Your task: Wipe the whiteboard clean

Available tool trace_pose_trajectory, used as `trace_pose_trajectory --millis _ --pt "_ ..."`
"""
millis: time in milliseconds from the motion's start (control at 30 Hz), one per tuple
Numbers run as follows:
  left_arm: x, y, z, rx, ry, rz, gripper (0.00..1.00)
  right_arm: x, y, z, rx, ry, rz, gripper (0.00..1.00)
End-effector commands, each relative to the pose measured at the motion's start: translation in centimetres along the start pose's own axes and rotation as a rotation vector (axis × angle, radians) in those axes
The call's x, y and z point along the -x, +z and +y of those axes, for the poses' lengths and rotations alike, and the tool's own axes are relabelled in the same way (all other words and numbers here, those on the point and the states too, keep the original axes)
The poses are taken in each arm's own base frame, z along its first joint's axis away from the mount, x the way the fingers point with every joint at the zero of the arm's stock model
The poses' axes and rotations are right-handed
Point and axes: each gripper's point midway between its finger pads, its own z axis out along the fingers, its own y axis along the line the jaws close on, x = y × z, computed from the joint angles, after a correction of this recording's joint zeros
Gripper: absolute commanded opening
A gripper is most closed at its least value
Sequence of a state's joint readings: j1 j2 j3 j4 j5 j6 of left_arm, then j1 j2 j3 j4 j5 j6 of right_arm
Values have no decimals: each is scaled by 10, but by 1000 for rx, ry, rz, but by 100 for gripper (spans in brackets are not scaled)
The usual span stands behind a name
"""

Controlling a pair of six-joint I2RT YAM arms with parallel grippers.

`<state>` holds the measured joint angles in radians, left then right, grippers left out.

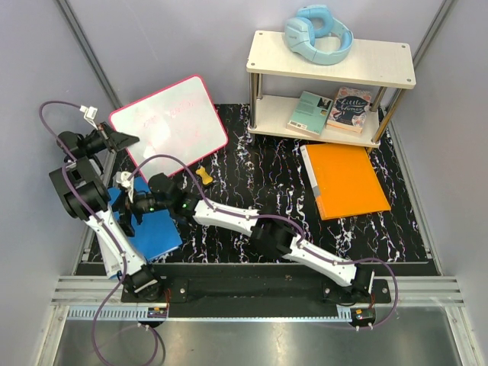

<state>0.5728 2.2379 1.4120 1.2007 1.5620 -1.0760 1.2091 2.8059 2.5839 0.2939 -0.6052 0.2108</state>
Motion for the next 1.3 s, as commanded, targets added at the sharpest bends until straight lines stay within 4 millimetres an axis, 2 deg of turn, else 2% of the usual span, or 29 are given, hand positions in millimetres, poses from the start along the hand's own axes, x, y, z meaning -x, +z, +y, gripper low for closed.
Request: trace_pose_trajectory --millis 0,33,67,100,133,167,200,233,367,500,533,567,633,767,967,1100,1267 --pt "28 -5 -14 31 269 -31 0 88 9 82 180 -160 -121 100" --pt "45 -8 -11 94 305 -87 0 87 8 86 203 -166 -114 100" --pt "31 -15 15 185 288 -81 0 95 6 90 211 -192 -125 100" --pt "43 -19 25 287 331 -56 0 99 4 94 228 -207 -129 100" --pt "38 -29 55 513 303 -1 0 91 3 90 216 -185 -112 100" --pt "18 -17 59 524 306 96 0 101 0 94 202 -192 -128 100" --pt "22 -13 60 532 325 115 0 100 0 92 194 -193 -139 100" --pt "17 -15 69 582 315 146 0 92 0 90 185 -170 -128 100" --pt "14 -19 79 669 239 124 0 93 0 91 188 -171 -128 100" --pt "20 -19 78 684 212 97 0 94 -1 90 186 -173 -129 100" --pt "16 -18 77 673 196 108 0 93 0 90 187 -173 -127 100" --pt "22 -18 75 670 215 115 0 94 0 89 183 -171 -129 100" --pt "20 -17 75 675 199 131 0 92 0 89 180 -168 -127 100" --pt "28 -12 69 663 209 125 0 92 -1 90 182 -167 -129 100" --pt "42 -12 78 735 161 94 0 91 -1 86 167 -159 -131 100" --pt "42 -16 90 774 152 95 0 89 -1 82 152 -150 -135 100" --pt "46 -14 86 751 180 98 0 89 -2 82 151 -147 -142 100"
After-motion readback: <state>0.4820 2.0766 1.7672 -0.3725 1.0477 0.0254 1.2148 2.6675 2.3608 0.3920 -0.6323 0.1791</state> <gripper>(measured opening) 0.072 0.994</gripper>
